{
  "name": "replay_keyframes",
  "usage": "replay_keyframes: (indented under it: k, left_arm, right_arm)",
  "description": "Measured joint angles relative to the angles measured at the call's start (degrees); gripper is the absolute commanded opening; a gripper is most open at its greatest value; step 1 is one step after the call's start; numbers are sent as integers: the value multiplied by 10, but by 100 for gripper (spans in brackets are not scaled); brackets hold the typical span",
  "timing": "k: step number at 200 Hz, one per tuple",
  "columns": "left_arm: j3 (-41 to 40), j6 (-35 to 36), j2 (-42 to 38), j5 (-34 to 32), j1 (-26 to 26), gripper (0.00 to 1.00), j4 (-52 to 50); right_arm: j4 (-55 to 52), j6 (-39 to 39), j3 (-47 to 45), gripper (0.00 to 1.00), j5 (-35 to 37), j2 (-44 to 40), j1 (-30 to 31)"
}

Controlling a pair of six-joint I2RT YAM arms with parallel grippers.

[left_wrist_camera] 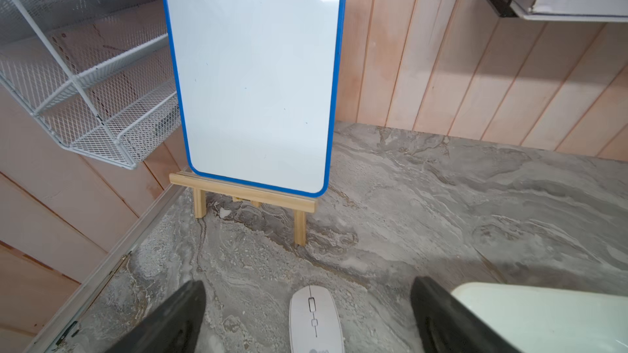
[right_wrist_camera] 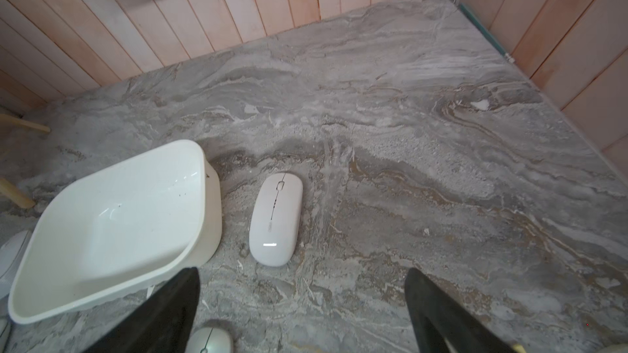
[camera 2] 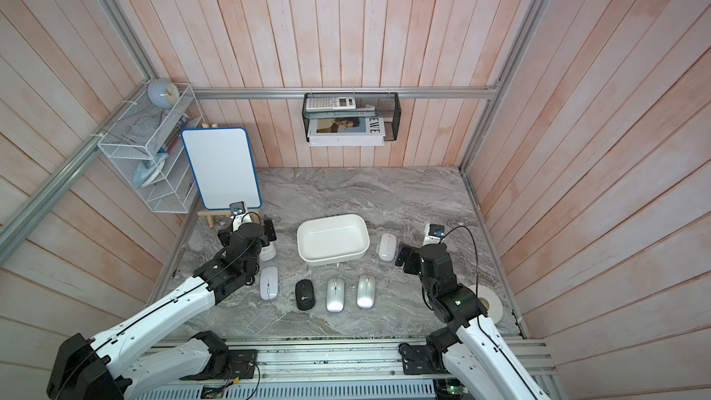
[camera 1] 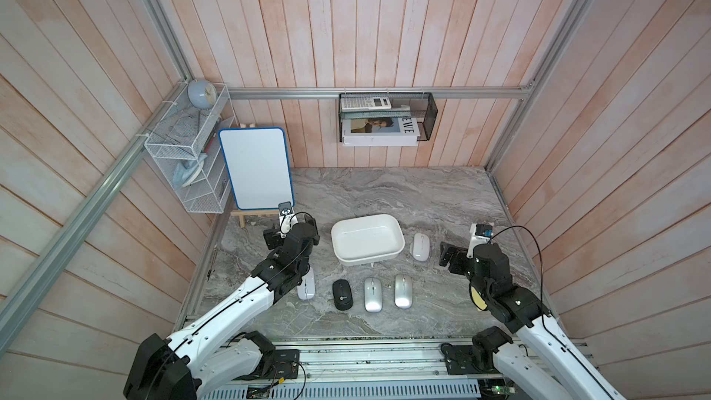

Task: Take out the mouse from the storage box
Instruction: Reset both arms

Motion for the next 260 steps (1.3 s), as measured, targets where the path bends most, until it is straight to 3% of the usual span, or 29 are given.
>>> replay_keyframes:
  k: [44, 93, 149, 198, 260]
  left_arm:
    - [-49, 42, 3, 5, 109, 100, 89]
    - [-139, 91, 47, 58, 198, 100, 221]
    - [-206, 129, 155, 120, 232, 100, 433]
    - [-260, 149, 287, 195, 269, 100, 658]
    - [-223, 152, 292, 210, 269, 100, 664]
  right_arm:
    - [21, -16, 0, 98, 40, 43, -29]
    - [57, -56, -1, 98, 91, 54, -52]
    - [133, -87, -18, 98, 120, 129, -95]
    - [316, -146, -104, 98, 148, 209, -108]
    - [555, -214, -124, 98, 194, 367, -119]
